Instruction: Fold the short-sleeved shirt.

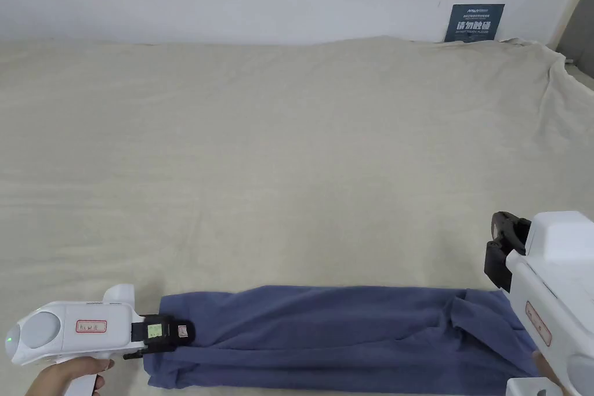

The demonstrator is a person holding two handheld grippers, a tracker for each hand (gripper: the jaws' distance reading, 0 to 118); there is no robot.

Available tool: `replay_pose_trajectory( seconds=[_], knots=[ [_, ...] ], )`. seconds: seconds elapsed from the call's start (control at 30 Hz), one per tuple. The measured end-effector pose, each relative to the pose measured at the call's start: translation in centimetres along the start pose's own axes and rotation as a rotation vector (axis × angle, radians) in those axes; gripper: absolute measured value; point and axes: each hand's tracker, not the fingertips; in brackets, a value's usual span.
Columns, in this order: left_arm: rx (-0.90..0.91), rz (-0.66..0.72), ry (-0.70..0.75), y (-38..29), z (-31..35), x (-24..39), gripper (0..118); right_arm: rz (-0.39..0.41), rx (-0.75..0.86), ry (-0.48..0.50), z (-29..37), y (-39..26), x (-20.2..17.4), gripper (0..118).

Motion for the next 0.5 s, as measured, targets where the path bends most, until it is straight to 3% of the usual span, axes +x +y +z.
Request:
replay_pose_trajectory(
  seconds=[0.2,0.27,0.5],
  knots=[
    [0.013,-0.034,0.094,0.1,1.2,2.1,4,-0.005,-0.004,0.004,-0.1,0.1,0.3,0],
    [0.027,-0.017,0.159,0.2,1.9,3.0,3,-0.008,0.0,0.004,0.0,0.2,0.4,0],
    [0.091,0.01,0.183,0.5,6.2,3.5,2,-0.02,0.019,0.017,0.3,0.6,0.9,0]
  ],
)
